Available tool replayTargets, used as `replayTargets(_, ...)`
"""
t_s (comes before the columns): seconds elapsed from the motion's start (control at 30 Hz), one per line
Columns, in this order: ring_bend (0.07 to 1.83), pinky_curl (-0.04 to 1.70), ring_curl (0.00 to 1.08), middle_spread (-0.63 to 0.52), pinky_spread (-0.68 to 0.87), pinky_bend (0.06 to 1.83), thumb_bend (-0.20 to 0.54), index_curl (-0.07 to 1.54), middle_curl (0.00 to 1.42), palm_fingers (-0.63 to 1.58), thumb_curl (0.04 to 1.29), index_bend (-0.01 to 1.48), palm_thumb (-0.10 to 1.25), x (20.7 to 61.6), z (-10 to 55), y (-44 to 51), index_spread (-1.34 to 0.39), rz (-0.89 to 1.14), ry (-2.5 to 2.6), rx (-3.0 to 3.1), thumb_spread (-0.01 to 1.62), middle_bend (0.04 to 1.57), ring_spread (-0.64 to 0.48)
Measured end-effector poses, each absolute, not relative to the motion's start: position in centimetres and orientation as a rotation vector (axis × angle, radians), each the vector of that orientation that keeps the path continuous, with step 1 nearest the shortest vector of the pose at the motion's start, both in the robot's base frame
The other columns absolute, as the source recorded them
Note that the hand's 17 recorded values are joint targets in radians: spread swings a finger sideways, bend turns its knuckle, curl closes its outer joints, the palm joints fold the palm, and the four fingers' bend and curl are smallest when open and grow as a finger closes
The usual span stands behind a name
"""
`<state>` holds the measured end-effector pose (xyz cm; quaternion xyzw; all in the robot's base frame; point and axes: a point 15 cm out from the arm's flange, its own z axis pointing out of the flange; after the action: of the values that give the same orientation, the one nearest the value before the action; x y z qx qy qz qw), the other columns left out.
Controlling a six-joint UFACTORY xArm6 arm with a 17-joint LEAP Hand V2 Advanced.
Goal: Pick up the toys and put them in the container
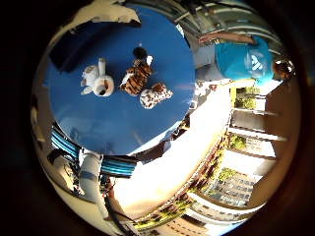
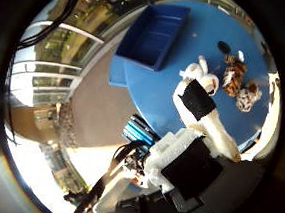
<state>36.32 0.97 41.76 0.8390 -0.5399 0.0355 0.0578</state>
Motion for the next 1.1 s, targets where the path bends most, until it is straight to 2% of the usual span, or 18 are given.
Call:
replayTargets(0.33,0.34,0.16,0.31,0.01,0.43,0.65,-0.025,0.29,0.31,0.21,0.37,0.17,0.59,43.3,41.0,-7.2,-0.20,0.045,-1.729,2.458,1.21,0.18,0.26)
replayTargets(0.53,0.34,0.15,0.32,0.01,0.40,0.58,-0.016,0.29,0.32,0.15,0.38,0.17,0.62,46.9,36.9,-12.2,-0.21,-0.075,-1.630,2.493,1.19,0.18,0.24)
replayTargets(0.77,0.31,0.15,0.31,0.00,0.39,0.52,-0.021,0.29,0.32,0.12,0.40,0.18,0.68,49.3,29.9,-15.3,-0.24,-0.188,-1.523,2.516,1.15,0.17,0.23)
replayTargets(1.1,0.29,0.18,0.32,0.00,0.38,0.54,-0.022,0.27,0.31,0.01,0.41,0.15,0.73,49.8,19.7,-20.2,-0.32,-0.297,-1.321,2.370,1.08,0.16,0.23)
